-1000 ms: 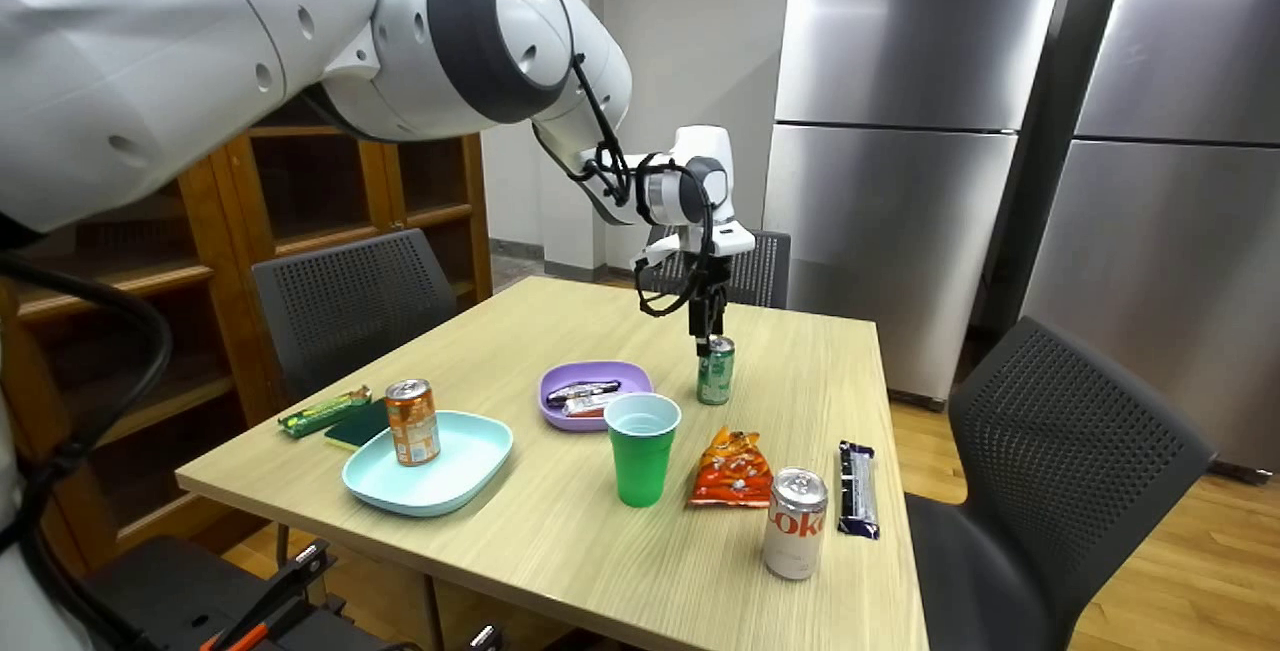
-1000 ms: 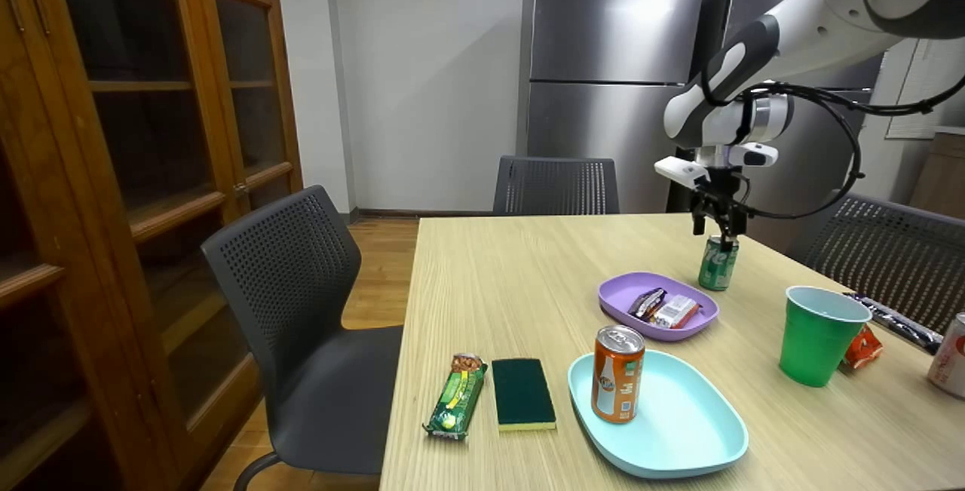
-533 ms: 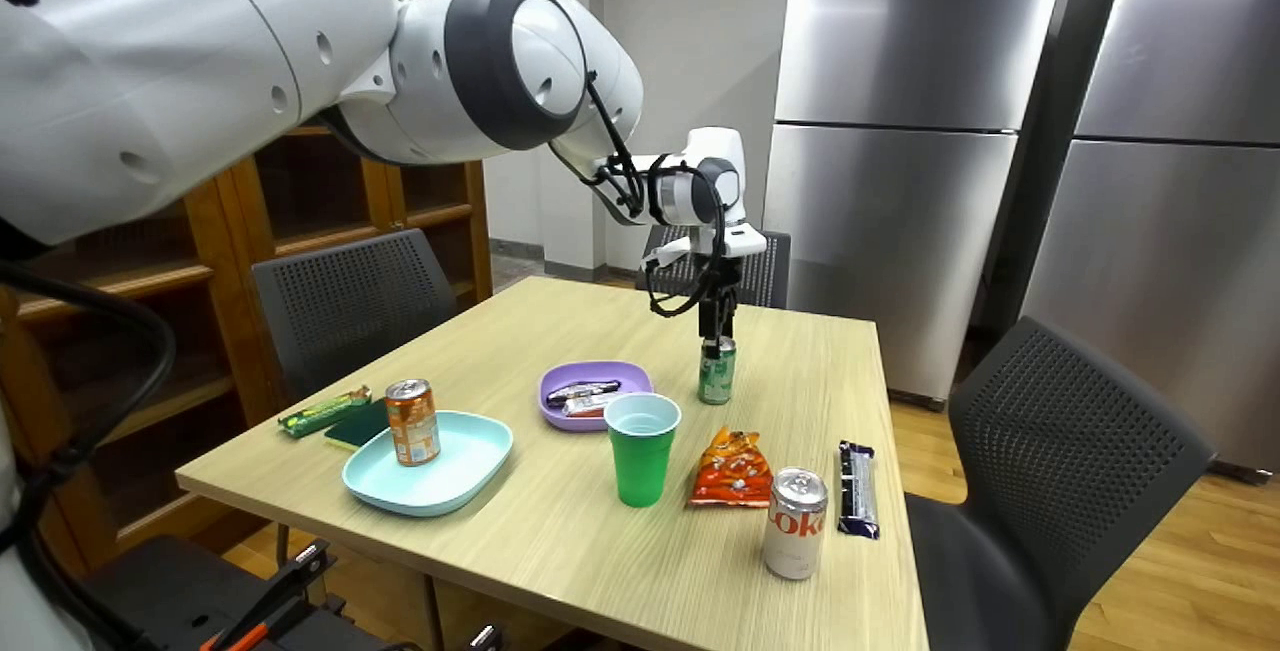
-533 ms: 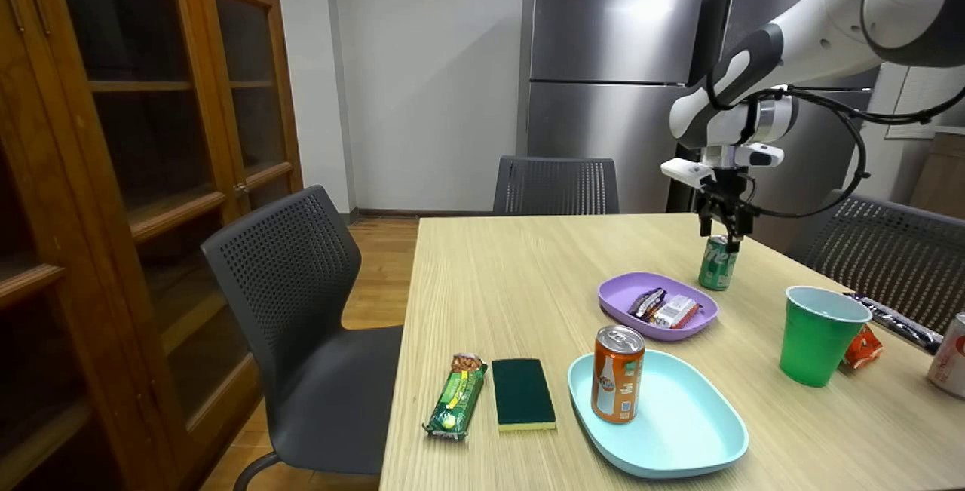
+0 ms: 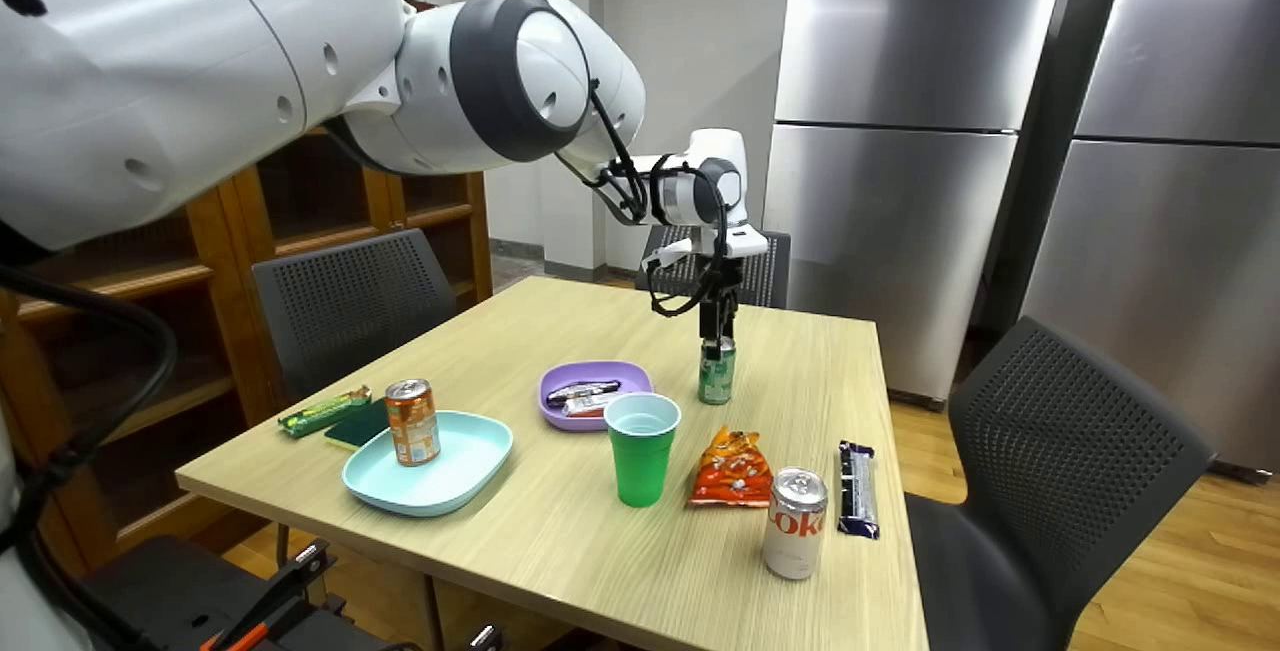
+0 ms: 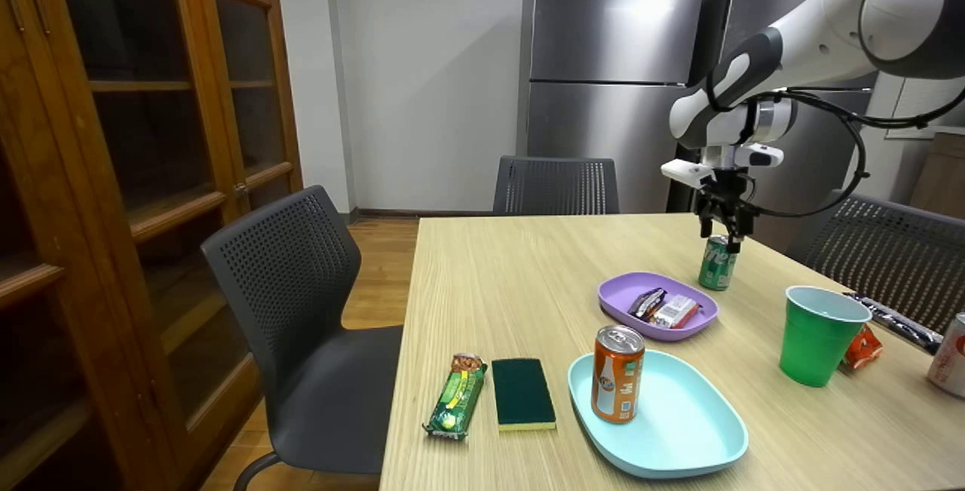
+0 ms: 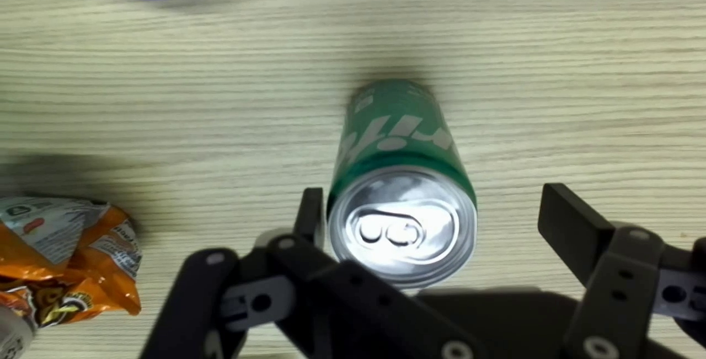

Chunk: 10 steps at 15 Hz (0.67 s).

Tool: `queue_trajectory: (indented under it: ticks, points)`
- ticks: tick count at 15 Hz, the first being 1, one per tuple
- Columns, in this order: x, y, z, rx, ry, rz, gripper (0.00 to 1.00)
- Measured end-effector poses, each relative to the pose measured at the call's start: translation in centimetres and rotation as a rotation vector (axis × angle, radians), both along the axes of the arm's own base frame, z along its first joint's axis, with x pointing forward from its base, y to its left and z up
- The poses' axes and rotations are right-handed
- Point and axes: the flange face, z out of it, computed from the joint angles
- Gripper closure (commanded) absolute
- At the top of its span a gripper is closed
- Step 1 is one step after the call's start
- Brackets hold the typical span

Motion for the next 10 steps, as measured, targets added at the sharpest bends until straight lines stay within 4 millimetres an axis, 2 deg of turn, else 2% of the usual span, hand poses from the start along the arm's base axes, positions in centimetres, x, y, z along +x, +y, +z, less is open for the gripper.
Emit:
queue_trajectory:
  ticks: [3, 4, 9, 10]
  points:
    - [0.03, 0.07, -0.32, 0.000, 0.003, 0.001, 0.00]
    - [0.02, 0.08, -0.46, 0.000, 0.004, 0.002, 0.20]
    - [0.03, 0.11, -0.77, 0.000, 0.006, 0.002, 0.58]
    - [0.05, 0.11, -0.73, 0.000, 0.006, 0.003, 0.61]
